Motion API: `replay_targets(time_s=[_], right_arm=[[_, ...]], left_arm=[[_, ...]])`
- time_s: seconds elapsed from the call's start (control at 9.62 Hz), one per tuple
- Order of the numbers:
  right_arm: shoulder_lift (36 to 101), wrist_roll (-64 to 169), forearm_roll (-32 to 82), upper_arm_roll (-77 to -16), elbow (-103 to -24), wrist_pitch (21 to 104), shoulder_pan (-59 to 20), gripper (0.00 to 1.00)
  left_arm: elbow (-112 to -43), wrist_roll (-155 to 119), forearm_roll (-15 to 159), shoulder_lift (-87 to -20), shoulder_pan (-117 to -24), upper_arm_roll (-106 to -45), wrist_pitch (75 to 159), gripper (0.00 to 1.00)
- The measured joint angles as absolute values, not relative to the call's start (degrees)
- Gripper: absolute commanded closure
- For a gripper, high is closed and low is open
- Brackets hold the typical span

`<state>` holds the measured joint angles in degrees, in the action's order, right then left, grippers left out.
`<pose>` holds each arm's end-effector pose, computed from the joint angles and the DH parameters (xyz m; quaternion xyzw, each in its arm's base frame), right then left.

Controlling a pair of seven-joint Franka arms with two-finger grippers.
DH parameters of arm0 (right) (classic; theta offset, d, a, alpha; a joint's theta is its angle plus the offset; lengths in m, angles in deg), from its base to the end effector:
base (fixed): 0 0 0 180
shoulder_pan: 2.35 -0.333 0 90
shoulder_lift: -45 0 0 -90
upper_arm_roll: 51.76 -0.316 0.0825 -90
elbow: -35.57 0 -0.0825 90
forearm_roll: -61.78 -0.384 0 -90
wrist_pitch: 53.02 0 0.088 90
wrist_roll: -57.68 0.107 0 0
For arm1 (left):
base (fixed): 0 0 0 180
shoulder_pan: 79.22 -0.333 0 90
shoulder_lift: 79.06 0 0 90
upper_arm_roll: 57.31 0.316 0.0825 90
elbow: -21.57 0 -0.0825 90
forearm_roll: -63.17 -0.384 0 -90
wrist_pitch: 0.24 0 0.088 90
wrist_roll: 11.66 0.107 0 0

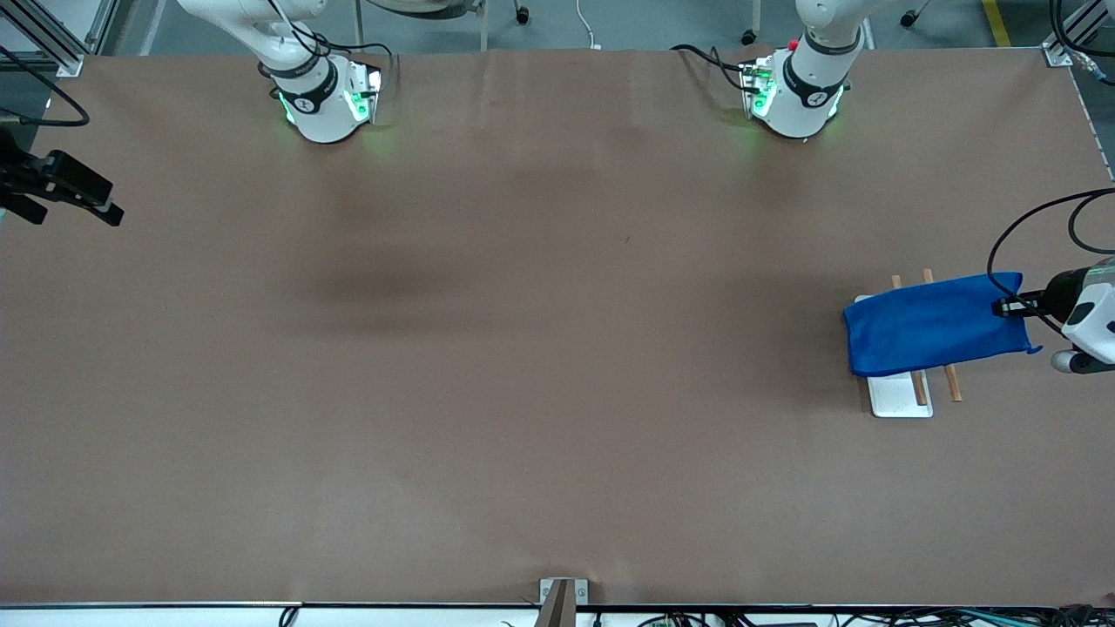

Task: Right arm passes towel to left arm to hang
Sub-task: 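Carry the towel with the left gripper and drape it over the dowels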

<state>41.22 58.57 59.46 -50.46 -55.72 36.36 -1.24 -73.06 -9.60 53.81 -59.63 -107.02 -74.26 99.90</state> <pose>0.5327 -0.0185 0.6489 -0.9992 0.0282 -0.0166 0.0208 0.6088 0.1490 0.4052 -0.9916 -0.0551 0.1155 0.0162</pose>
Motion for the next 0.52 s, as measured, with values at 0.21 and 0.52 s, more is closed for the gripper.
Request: replay_targets(time_s=[0.21,0.52], right_arm=[[41.78,58.27,59.46,-50.44,-55.88,36.30,-1.23,0.00],[42.29,57.07,59.46,-50.34,-56.07,37.14,-1.10,0.00]], left_arm=[[-72.49,-9.20,53.00,-59.49,-107.02,-74.26,100.17,0.97],[-71.57,-8.94,50.66,-57.71,-108.47,-74.22,100.83,0.98]])
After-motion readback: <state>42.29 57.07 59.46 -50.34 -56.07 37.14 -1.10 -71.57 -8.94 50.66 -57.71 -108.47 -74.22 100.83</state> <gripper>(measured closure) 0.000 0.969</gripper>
